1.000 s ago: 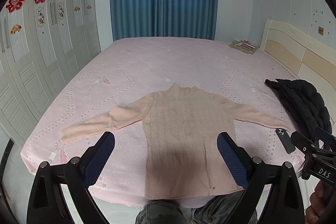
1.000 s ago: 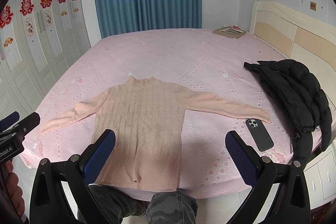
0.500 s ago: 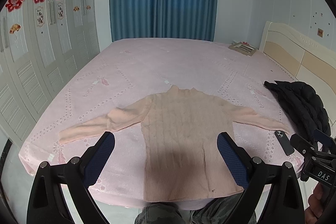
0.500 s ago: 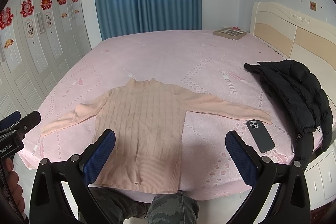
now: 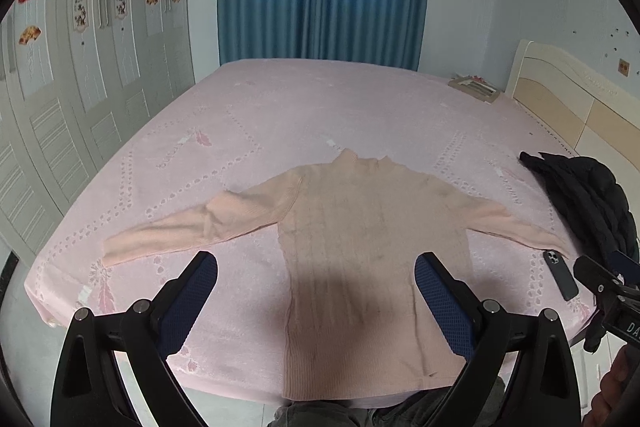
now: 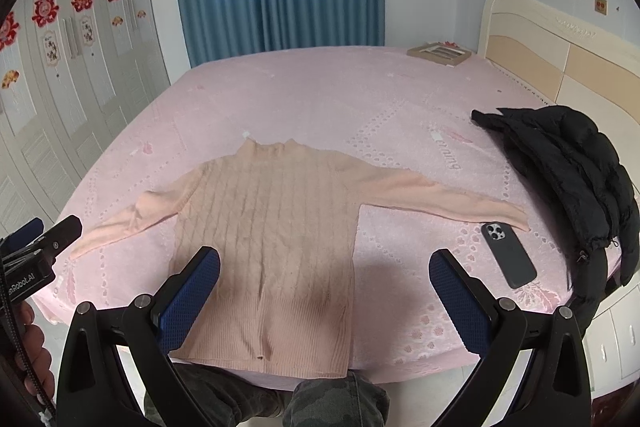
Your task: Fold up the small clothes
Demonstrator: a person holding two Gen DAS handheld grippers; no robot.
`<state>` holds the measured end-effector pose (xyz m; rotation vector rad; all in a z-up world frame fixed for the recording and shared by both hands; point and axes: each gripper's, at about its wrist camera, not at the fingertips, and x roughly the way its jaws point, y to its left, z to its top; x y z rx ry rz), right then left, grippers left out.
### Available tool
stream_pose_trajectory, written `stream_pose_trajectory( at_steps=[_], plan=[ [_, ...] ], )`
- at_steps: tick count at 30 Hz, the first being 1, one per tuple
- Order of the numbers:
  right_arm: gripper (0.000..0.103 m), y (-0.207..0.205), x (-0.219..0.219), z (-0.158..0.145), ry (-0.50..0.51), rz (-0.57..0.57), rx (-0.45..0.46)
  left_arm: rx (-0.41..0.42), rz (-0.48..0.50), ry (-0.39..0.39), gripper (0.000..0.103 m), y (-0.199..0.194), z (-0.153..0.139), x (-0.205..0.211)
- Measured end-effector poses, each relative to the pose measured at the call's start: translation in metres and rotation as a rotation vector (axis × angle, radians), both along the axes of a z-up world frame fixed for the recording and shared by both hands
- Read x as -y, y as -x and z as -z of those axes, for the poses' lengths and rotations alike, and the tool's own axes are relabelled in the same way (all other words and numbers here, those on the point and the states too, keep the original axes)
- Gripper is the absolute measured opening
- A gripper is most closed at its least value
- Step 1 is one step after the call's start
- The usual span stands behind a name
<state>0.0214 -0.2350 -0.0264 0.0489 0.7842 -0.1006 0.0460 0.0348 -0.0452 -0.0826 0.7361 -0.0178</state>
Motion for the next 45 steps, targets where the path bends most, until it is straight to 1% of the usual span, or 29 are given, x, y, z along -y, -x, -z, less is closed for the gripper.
stream_pose_trajectory(
  at_steps=[4,6,9,11,12,14,15,16,17,19,24,25,26,29,30,32,33,34,35,36,38,39,40,41,42,43,44,45],
  plan=[
    [0.102,-0.021,-0.004,0.025,0.012,0.009,-0.035,-0.043,-0.032,0.009,0.1,-0.024,0.033,-0.017],
    [0.102,-0.035,-0.007,0.04,0.025,0.011,-0.052,-0.026,-0.054,-0.02,0.1,-0.037,0.046,-0.028],
    [0.102,-0.056,-0.01,0.063,0.021,0.014,-0.086,-0.07,-0.075,-0.021,0.099,-0.059,0.072,-0.046],
    [0.102,-0.071,-0.013,0.075,0.015,0.007,-0.117,-0.081,-0.112,-0.038,0.099,-0.073,0.088,-0.062],
    [0.102,-0.079,-0.015,0.081,0.018,0.008,-0.127,-0.095,-0.127,-0.039,0.096,-0.077,0.096,-0.069],
    [0.101,-0.091,-0.018,0.09,0.026,0.014,-0.136,-0.144,-0.147,-0.01,0.089,-0.088,0.114,-0.086],
    [0.101,-0.099,-0.02,0.095,0.027,0.014,-0.141,-0.175,-0.158,0.005,0.083,-0.092,0.123,-0.094],
    [0.101,-0.105,-0.022,0.099,0.026,0.014,-0.148,-0.191,-0.175,0.023,0.079,-0.095,0.13,-0.103],
    [0.101,-0.112,-0.025,0.103,0.019,0.008,-0.161,-0.2,-0.199,0.043,0.077,-0.099,0.138,-0.114],
    [0.101,-0.124,-0.028,0.112,0.008,-0.004,-0.177,-0.2,-0.24,0.088,0.077,-0.106,0.15,-0.135],
    [0.1,-0.141,-0.034,0.136,-0.019,-0.029,-0.2,-0.221,-0.307,0.239,0.076,-0.119,0.183,-0.189],
    [0.1,-0.143,-0.035,0.141,-0.021,-0.031,-0.207,-0.215,-0.329,0.272,0.076,-0.12,0.189,-0.201],
    [0.1,-0.145,-0.035,0.146,-0.022,-0.032,-0.214,-0.206,-0.362,0.311,0.076,-0.121,0.195,-0.214],
    [0.1,-0.15,-0.034,0.157,-0.021,-0.029,-0.236,-0.18,-0.453,0.383,0.076,-0.124,0.207,-0.248],
    [0.1,-0.152,-0.033,0.161,-0.022,-0.025,-0.241,-0.165,-0.487,0.419,0.076,-0.124,0.211,-0.261],
    [0.1,-0.153,-0.031,0.165,-0.021,-0.018,-0.25,-0.151,-0.569,0.477,0.076,-0.126,0.222,-0.286],
    [0.1,-0.152,-0.03,0.167,-0.018,-0.016,-0.255,-0.151,-0.592,0.497,0.076,-0.128,0.227,-0.296],
    [0.1,-0.153,-0.028,0.169,-0.014,-0.013,-0.258,-0.148,-0.608,0.517,0.073,-0.13,0.232,-0.306],
    [0.1,-0.154,-0.027,0.17,-0.01,-0.007,-0.26,-0.13,-0.624,0.522,0.071,-0.132,0.235,-0.315],
    [0.1,-0.155,-0.025,0.172,-0.005,0.0,-0.262,-0.116,-0.637,0.507,0.07,-0.133,0.234,-0.32],
    [0.1,-0.157,-0.021,0.175,-0.005,0.021,-0.27,-0.105,-0.69,0.455,0.069,-0.136,0.231,-0.326],
    [0.1,-0.158,-0.019,0.176,-0.009,0.025,-0.274,-0.106,-0.712,0.446,0.064,-0.14,0.232,-0.33],
    [0.1,-0.157,-0.017,0.177,-0.013,0.028,-0.276,-0.108,-0.746,0.427,0.05,-0.144,0.235,-0.335],
    [0.1,-0.156,-0.014,0.178,-0.012,0.033,-0.275,-0.111,-0.769,0.397,0.04,-0.147,0.236,-0.34],
    [0.1,-0.154,-0.011,0.179,-0.008,0.04,-0.274,-0.123,-0.786,0.347,0.017,-0.15,0.236,-0.344],
    [0.1,-0.153,-0.009,0.179,-0.005,0.046,-0.273,-0.138,-0.781,0.306,0.007,-0.155,0.234,-0.344],
    [0.1,-0.151,-0.006,0.18,-0.002,0.051,-0.273,-0.14,-0.76,0.295,0.007,-0.158,0.231,-0.345],
    [0.1,-0.148,-0.003,0.18,0.001,0.058,-0.273,-0.125,-0.758,0.288,0.007,-0.157,0.226,-0.346]
  ],
)
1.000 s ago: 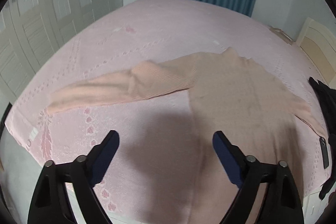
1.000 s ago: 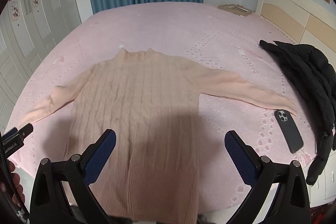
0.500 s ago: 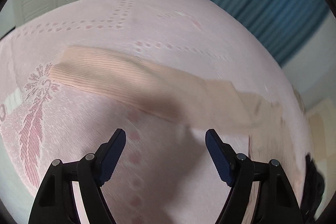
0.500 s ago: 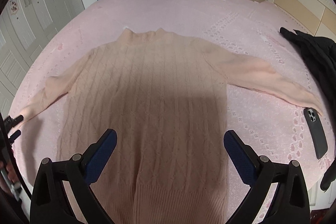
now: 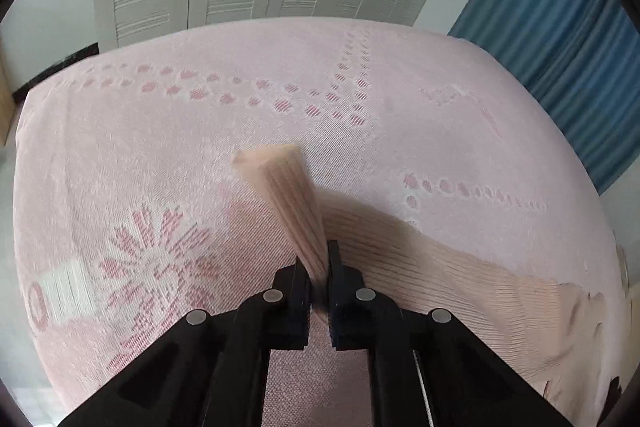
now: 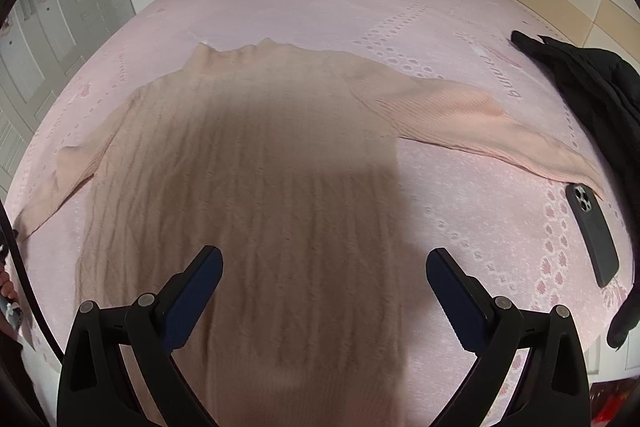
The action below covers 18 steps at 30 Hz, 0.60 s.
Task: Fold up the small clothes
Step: 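Grasp the sleeve cuff nearest the left tool with the left tool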
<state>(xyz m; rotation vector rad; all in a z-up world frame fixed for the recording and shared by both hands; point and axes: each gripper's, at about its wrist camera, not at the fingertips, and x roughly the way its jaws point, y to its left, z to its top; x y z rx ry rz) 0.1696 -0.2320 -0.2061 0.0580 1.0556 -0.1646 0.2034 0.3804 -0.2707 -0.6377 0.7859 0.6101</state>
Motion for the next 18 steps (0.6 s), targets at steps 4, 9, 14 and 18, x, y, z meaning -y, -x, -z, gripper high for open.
stream_pose_trajectory(
  at_steps=[4,9,14,18],
  plan=[
    [0.1,0.01,0.016,-0.003,-0.003,0.025,0.009,0.04,0.05,-0.066,0.007,-0.009,-0.045,0.019],
    [0.1,0.025,0.041,-0.013,0.002,0.065,0.038,0.146,0.228,-0.171,0.007,-0.039,-0.126,0.089],
    [0.1,0.044,0.063,-0.023,0.022,0.072,0.066,0.239,0.451,-0.257,0.007,-0.089,-0.189,0.196],
    [0.1,0.058,0.087,-0.033,0.047,0.075,0.094,0.272,0.652,-0.299,0.007,-0.124,-0.212,0.304]
  ],
)
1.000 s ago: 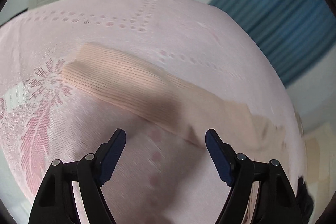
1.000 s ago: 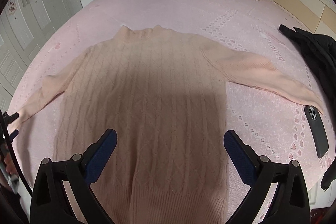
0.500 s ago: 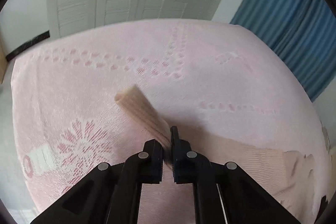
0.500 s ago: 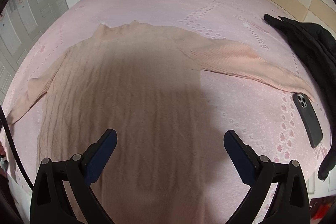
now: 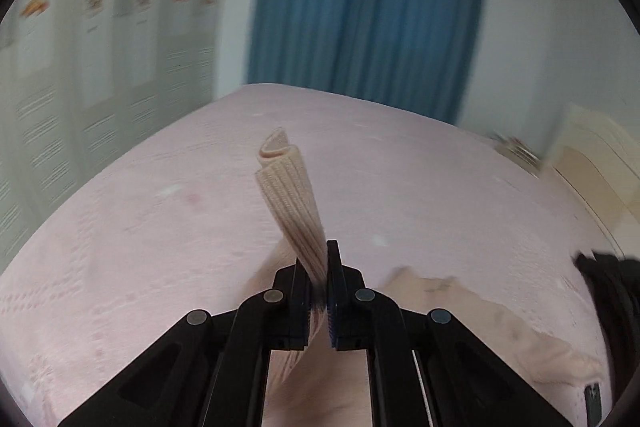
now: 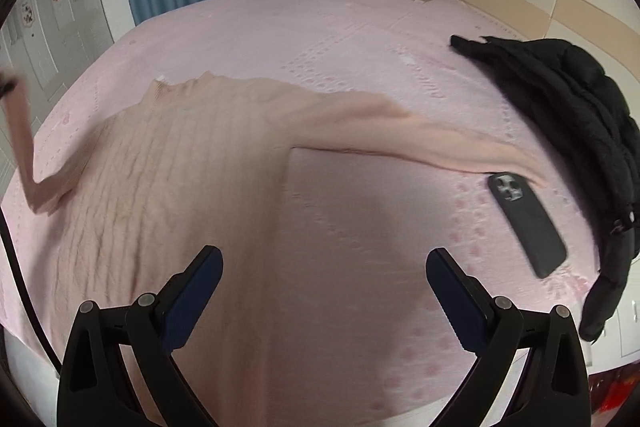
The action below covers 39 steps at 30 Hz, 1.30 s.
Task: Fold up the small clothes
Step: 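Grasp the sleeve cuff nearest the left tool with the left tool, then fold the held sleeve across the sweater body with the left tool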
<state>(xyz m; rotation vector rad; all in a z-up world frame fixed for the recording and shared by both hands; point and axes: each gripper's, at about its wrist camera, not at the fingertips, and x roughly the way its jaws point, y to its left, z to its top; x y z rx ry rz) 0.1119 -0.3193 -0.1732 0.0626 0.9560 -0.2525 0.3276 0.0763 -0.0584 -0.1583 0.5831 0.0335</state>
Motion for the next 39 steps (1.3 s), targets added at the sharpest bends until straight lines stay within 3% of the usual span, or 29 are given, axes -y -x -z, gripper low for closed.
stream_pose_trajectory(
  at_steps=[3,6,11,13,17,21,27,30,35,36,37,38,39],
  plan=[
    [0.1,0.01,0.02,-0.003,0.026,0.023,0.005,0.005,0.129,-0.056,0.007,-0.015,-0.002,0.083],
    [0.1,0.018,0.043,0.001,0.025,0.062,-0.01,-0.01,0.262,-0.113,0.007,-0.024,0.017,0.166],
    [0.1,0.027,0.069,0.012,-0.015,0.116,-0.035,-0.154,0.424,-0.128,0.011,-0.018,0.071,0.266],
    [0.1,0.027,0.072,0.017,-0.022,0.118,-0.045,-0.22,0.44,-0.092,0.031,-0.009,0.084,0.284],
    [0.1,0.021,0.064,0.024,-0.034,0.088,-0.049,-0.243,0.389,-0.063,0.043,-0.006,0.107,0.243],
    [0.1,0.009,0.051,0.028,-0.044,0.041,-0.035,-0.215,0.265,-0.072,0.062,0.004,0.106,0.178],
    [0.1,-0.021,0.034,0.034,-0.102,-0.029,-0.004,-0.25,0.049,-0.029,0.063,0.003,0.123,0.047],
    [0.097,-0.037,0.025,0.039,-0.091,-0.061,0.003,-0.281,-0.003,0.008,0.063,0.004,0.141,0.01],
    [0.088,-0.059,0.019,0.05,-0.087,-0.076,-0.007,-0.335,-0.011,0.087,0.061,-0.011,0.176,-0.016],
    [0.086,-0.064,0.021,0.052,-0.1,-0.071,-0.007,-0.34,-0.009,0.101,0.055,-0.016,0.184,-0.015],
    [0.086,-0.069,0.022,0.053,-0.115,-0.067,-0.003,-0.345,0.0,0.123,0.027,-0.019,0.189,-0.016],
    [0.085,-0.074,0.024,0.054,-0.13,-0.061,0.001,-0.35,0.035,0.152,0.013,-0.026,0.195,-0.013],
    [0.083,-0.081,0.025,0.056,-0.142,-0.057,0.001,-0.321,0.048,0.164,0.014,-0.025,0.194,-0.015]
  ],
)
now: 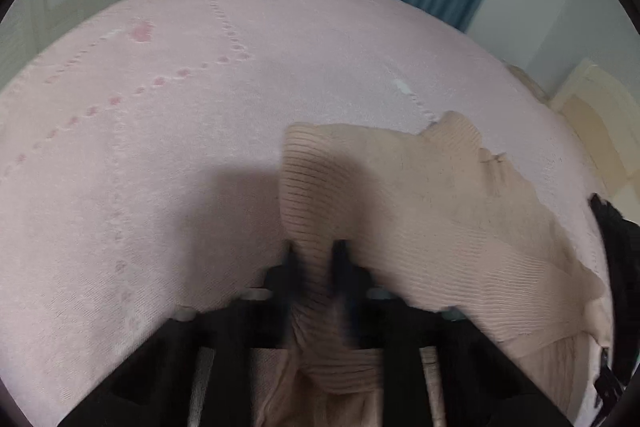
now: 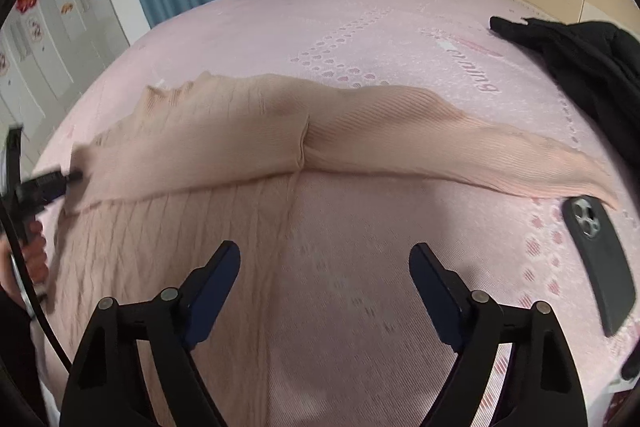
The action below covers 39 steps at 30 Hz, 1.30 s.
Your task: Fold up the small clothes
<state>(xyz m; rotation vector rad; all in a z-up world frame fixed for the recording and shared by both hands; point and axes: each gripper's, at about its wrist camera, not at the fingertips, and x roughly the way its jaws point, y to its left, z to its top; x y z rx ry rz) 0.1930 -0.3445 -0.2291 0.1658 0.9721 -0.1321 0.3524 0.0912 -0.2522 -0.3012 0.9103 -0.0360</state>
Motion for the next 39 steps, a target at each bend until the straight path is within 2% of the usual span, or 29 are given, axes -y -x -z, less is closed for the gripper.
stream_pose_trajectory(
  at_steps=[1,2,5,8,11,13,16,17,18,19,20,21,22,24,26,28,31,33,35,39],
  plan=[
    [0.082,-0.007,0.001,0.001,-0.007,0.002,0.0,0.066,-0.026,0.006,0.013,0.006,-0.006,-0.007],
    [0.081,-0.014,0.001,0.001,-0.009,0.002,0.003,0.087,-0.043,0.007,0.013,0.004,-0.002,-0.016],
    [0.081,-0.035,0.0,0.0,-0.008,0.001,0.037,0.055,-0.031,0.004,0.013,0.004,0.011,-0.02],
    [0.081,-0.059,-0.003,0.003,0.003,-0.009,0.063,0.084,-0.021,0.002,0.016,0.009,0.014,-0.018],
    [0.081,-0.084,-0.008,0.011,0.015,-0.019,0.069,0.074,-0.02,0.012,0.028,0.01,0.017,-0.018],
    [0.076,-0.098,-0.01,0.018,0.001,-0.025,0.061,0.081,-0.004,0.045,0.035,0.011,0.016,-0.02],
    [0.053,-0.117,-0.015,0.032,-0.012,-0.047,0.018,0.078,0.011,0.02,0.039,0.008,0.017,-0.015],
    [0.043,-0.123,-0.017,0.038,-0.013,-0.061,-0.01,0.079,0.013,0.009,0.039,0.007,0.017,-0.014],
    [0.039,-0.128,-0.021,0.044,0.002,-0.072,-0.033,0.082,0.014,0.006,0.035,0.007,0.017,-0.014],
    [0.03,-0.129,-0.025,0.041,0.023,-0.086,-0.008,0.097,0.015,0.025,0.016,0.009,0.016,-0.016],
    [0.005,-0.128,-0.028,0.038,0.019,-0.122,0.018,0.118,0.001,0.039,0.015,0.013,0.015,-0.02],
    [0.004,-0.128,-0.031,0.031,0.04,-0.141,0.052,0.138,-0.012,0.048,0.014,0.016,0.013,-0.023],
    [0.004,-0.127,-0.032,0.025,0.064,-0.127,0.1,0.148,-0.023,0.049,0.014,0.018,0.012,-0.024],
    [0.004,-0.13,-0.03,0.025,0.041,-0.124,0.111,0.126,-0.025,0.04,0.014,0.015,0.014,-0.023],
    [0.003,-0.139,-0.03,0.043,0.069,-0.118,0.024,0.109,-0.03,0.026,0.022,0.013,0.015,-0.022],
    [0.005,-0.135,-0.031,0.042,0.084,-0.122,0.037,0.092,-0.041,0.015,0.033,0.012,0.017,-0.023],
    [0.031,-0.123,-0.018,0.022,0.093,-0.107,0.053,0.091,-0.033,0.017,0.04,0.012,0.018,-0.022],
    [0.063,-0.103,0.011,0.004,0.092,-0.03,0.091,0.09,-0.022,0.006,0.046,0.011,0.018,-0.019],
    [0.069,-0.081,0.05,-0.01,0.073,0.076,0.116,0.088,-0.009,-0.004,0.05,0.01,0.018,-0.016],
    [0.07,-0.035,0.136,-0.019,0.034,0.291,0.087,0.086,-0.004,-0.011,0.052,0.01,0.019,-0.015]
  ],
)
